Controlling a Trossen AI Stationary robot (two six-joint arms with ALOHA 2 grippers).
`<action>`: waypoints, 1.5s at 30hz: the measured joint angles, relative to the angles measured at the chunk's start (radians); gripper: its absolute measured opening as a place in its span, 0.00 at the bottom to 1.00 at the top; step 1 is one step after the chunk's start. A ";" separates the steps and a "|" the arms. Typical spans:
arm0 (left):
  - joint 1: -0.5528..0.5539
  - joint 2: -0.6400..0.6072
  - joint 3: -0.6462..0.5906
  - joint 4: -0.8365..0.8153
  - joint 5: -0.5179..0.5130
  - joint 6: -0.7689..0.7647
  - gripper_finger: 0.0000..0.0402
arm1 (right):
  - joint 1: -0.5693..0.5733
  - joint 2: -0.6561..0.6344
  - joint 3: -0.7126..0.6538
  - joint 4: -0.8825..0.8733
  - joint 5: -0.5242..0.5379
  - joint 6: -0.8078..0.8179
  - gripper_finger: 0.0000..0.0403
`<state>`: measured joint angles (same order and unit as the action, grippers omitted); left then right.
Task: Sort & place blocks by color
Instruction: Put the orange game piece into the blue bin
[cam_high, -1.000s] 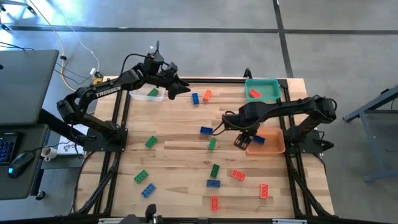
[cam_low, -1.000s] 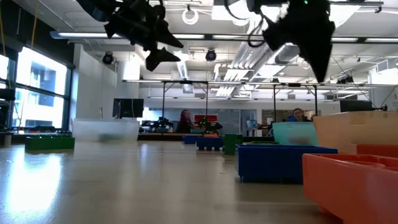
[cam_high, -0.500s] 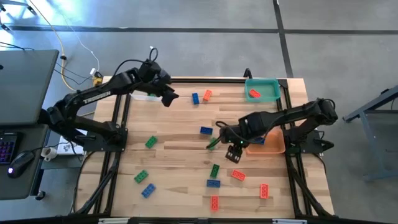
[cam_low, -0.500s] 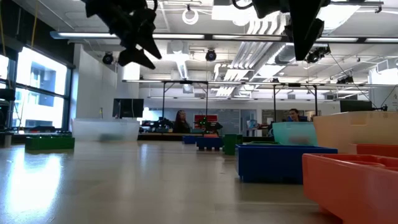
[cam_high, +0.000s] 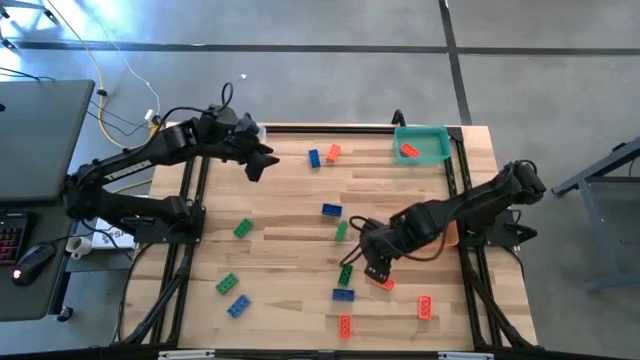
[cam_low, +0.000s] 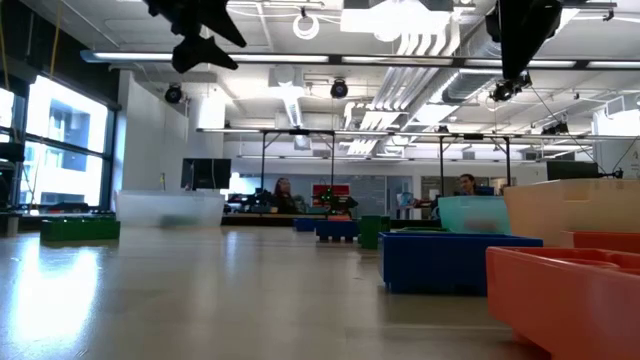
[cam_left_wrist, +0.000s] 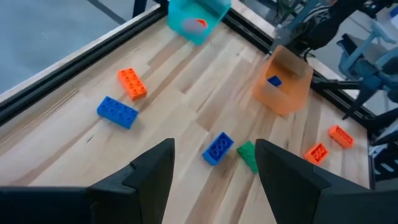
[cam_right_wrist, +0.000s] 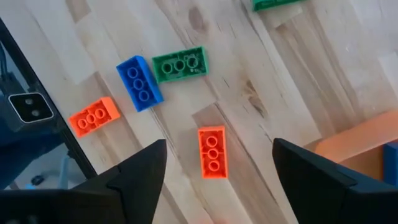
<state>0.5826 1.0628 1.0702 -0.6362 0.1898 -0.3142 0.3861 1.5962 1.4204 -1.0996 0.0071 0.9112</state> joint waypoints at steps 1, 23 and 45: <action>-0.004 -0.002 0.000 -0.007 0.000 0.000 0.52 | 0.010 0.004 0.000 0.000 0.008 0.010 0.70; -0.054 -0.003 0.000 -0.099 -0.048 0.002 0.52 | 0.086 0.326 -0.001 0.031 -0.121 0.078 0.70; -0.054 -0.003 0.000 -0.141 -0.048 0.019 0.52 | 0.085 0.428 -0.075 0.093 -0.212 0.100 0.52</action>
<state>0.5282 1.0599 1.0698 -0.7771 0.1414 -0.2950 0.4712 2.0247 1.3458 -1.0064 -0.2048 1.0110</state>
